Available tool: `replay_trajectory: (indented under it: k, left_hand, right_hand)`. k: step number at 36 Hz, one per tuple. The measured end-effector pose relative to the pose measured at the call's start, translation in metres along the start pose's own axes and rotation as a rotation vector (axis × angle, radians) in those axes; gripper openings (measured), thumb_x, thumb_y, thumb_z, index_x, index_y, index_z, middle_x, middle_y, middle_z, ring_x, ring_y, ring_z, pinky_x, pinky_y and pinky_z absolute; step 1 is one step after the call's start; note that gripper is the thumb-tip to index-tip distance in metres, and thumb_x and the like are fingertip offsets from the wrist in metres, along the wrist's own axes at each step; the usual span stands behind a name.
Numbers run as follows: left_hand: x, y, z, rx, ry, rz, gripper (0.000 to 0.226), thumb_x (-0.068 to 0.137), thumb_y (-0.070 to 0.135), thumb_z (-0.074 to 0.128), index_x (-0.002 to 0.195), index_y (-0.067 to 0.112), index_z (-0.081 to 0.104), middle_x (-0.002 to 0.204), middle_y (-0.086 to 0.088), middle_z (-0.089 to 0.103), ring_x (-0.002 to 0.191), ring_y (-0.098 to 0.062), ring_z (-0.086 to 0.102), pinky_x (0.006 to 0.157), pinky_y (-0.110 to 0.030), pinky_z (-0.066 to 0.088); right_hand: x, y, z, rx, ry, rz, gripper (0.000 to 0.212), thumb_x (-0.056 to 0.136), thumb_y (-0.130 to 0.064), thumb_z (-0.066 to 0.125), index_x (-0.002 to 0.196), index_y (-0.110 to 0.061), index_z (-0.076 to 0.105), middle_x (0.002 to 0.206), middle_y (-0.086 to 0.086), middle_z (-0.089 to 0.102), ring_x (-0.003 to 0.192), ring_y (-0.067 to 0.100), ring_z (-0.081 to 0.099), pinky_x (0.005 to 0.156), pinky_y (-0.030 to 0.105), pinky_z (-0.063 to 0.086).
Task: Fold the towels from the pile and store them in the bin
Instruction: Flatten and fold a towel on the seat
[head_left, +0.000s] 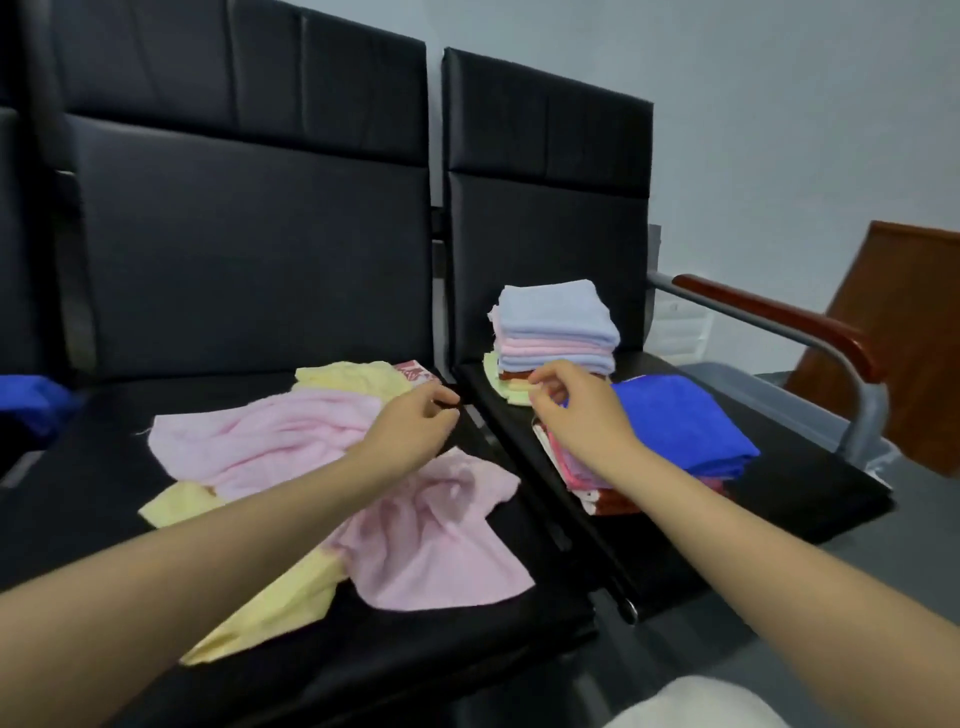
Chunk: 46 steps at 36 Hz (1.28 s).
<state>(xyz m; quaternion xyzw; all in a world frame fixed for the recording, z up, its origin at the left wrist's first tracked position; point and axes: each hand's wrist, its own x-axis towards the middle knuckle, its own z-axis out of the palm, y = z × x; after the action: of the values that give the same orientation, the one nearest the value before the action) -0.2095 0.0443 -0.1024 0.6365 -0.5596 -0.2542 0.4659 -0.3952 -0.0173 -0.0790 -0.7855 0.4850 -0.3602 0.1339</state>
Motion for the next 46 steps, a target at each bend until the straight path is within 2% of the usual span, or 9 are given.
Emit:
replay_trajectory:
  k: [7,16,21,27,30,33,36,40,46]
  left_hand:
    - [-0.039,-0.039,-0.083,0.315,0.063,-0.009,0.019,0.094,0.020,0.051,0.108,0.026,0.061,0.087,0.012,0.062,0.079,-0.004,0.056,0.073,-0.026,0.047]
    - [-0.066,-0.093,-0.131,0.099,0.133,-0.292,0.022,0.092,0.017,0.054,0.091,-0.002,0.064,0.079,-0.002,0.061,0.069,-0.014,0.050,0.056,-0.018,0.037]
    - [-0.039,-0.098,-0.145,-0.127,0.320,-0.433,0.017,0.093,0.023,0.054,0.098,0.009,0.060,0.078,-0.004,0.057,0.071,-0.019,0.052,0.064,-0.028,0.043]
    - [-0.024,-0.126,-0.173,-0.148,0.524,-0.702,0.060,0.086,0.036,0.060,0.136,0.007,0.043,0.128,-0.016,0.049,0.104,-0.035,0.059,0.088,-0.043,0.052]
    - [-0.021,-0.128,-0.181,-0.326,0.503,-0.701,0.043,0.089,0.030,0.063,0.120,0.002,0.052,0.100,-0.014,0.057,0.082,-0.028,0.059,0.072,-0.035,0.053]
    - [-0.025,-0.126,-0.185,-0.605,0.359,-0.724,0.013,0.090,0.017,0.064,0.088,0.008,0.055,0.070,-0.005,0.045,0.054,-0.014,0.039,0.039,-0.020,0.033]
    - [-0.027,-0.126,-0.186,-0.704,0.241,-0.728,0.026,0.094,0.017,0.058,0.070,0.016,0.046,0.058,0.002,0.039,0.047,-0.008,0.031,0.032,-0.016,0.025]
    - [-0.030,-0.104,-0.193,-0.813,0.277,-0.599,0.012,0.097,0.019,0.053,0.088,0.013,0.057,0.068,0.000,0.052,0.056,-0.010,0.047,0.042,-0.020,0.042]
    - [-0.033,-0.086,-0.228,-0.921,0.385,-0.350,0.017,0.098,0.014,0.048,0.108,0.006,0.059,0.101,-0.007,0.064,0.088,-0.016,0.060,0.080,-0.028,0.051]
  right_hand:
    - [-0.002,-0.048,0.085,0.168,-0.241,0.056,0.010,0.090,-0.020,0.059,0.093,-0.017,0.068,0.086,-0.005,0.068,0.083,0.014,0.061,0.078,0.031,0.048]
    - [0.006,-0.055,0.141,0.286,-0.279,0.161,0.017,0.091,-0.029,0.061,0.096,-0.014,0.068,0.097,0.006,0.070,0.092,0.025,0.065,0.082,0.038,0.051]
    - [0.016,-0.062,0.150,0.360,-0.361,0.245,0.028,0.091,-0.035,0.064,0.110,-0.015,0.065,0.103,0.004,0.067,0.086,0.018,0.060,0.068,0.027,0.045]
    - [0.019,-0.068,0.157,0.424,-0.368,0.291,0.028,0.089,-0.021,0.065,0.067,-0.015,0.049,0.063,0.002,0.042,0.058,0.015,0.039,0.048,0.025,0.028]
    - [0.018,-0.072,0.156,0.498,-0.337,0.260,0.029,0.090,-0.018,0.062,0.065,-0.016,0.048,0.064,0.003,0.042,0.062,0.017,0.040,0.054,0.028,0.028]
    - [0.019,-0.083,0.149,0.675,-0.328,0.251,0.015,0.094,-0.022,0.055,0.090,-0.012,0.065,0.089,0.003,0.065,0.084,0.021,0.060,0.071,0.030,0.045]
    - [0.022,-0.100,0.134,1.047,-0.272,0.342,0.027,0.100,-0.017,0.043,0.098,-0.005,0.067,0.094,0.009,0.072,0.090,0.020,0.067,0.083,0.032,0.052]
    - [0.025,-0.117,0.107,1.434,-0.189,0.494,0.029,0.103,-0.022,0.042,0.104,0.000,0.061,0.089,0.013,0.074,0.089,0.024,0.067,0.087,0.035,0.052]
    - [0.016,-0.131,0.077,1.574,-0.119,0.559,0.029,0.101,-0.030,0.049,0.094,-0.006,0.063,0.084,0.013,0.074,0.097,0.029,0.063,0.091,0.043,0.049]
